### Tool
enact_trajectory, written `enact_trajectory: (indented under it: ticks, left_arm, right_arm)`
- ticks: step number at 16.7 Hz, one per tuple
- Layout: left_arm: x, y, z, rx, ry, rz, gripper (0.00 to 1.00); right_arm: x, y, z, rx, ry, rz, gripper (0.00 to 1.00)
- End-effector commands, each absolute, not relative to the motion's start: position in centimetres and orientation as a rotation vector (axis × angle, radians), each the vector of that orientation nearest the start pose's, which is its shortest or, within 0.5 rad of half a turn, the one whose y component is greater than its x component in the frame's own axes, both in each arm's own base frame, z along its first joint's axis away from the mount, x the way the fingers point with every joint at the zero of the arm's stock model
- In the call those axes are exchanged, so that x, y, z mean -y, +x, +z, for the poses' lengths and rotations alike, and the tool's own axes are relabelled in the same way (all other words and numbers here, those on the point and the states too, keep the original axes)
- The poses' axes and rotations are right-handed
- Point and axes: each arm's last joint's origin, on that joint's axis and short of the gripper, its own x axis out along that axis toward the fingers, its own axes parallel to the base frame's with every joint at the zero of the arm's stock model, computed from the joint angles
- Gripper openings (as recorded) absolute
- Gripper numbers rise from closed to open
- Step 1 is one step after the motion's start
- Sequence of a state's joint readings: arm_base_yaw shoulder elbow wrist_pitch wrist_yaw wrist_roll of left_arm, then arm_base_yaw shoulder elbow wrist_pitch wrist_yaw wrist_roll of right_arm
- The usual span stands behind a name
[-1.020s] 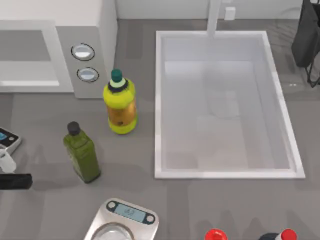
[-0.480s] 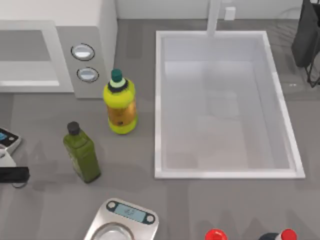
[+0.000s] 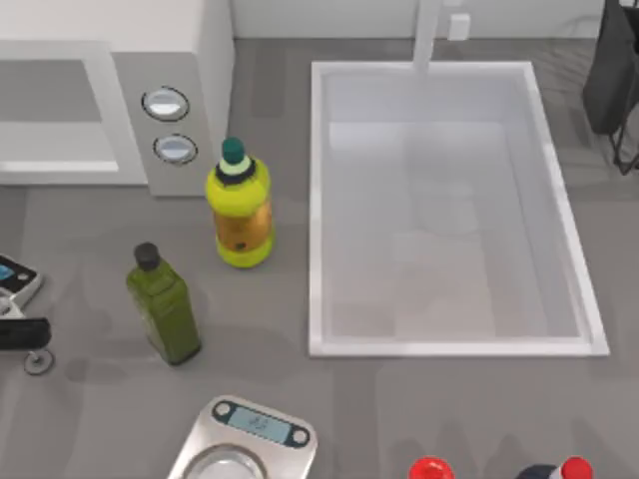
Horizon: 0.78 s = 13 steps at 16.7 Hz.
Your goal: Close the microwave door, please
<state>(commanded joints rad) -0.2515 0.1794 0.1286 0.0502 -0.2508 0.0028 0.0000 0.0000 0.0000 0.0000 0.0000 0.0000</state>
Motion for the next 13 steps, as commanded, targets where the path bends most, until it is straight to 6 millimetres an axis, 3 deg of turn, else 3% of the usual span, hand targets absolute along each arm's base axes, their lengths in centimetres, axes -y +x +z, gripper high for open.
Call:
enact_trajectory:
  ticks: [7,13]
  left_arm:
    - [0.6,11.8,17.9,-0.001,0.0,0.0,0.0]
    - [0.5,11.9,18.2,-0.006,0.011,0.003,0.0]
  right_arm:
    - [0.1,10.6,16.0,0.0,0.0,0.0,1.0]
    - [0.1,10.6,16.0,0.0,0.0,0.0,1.0]
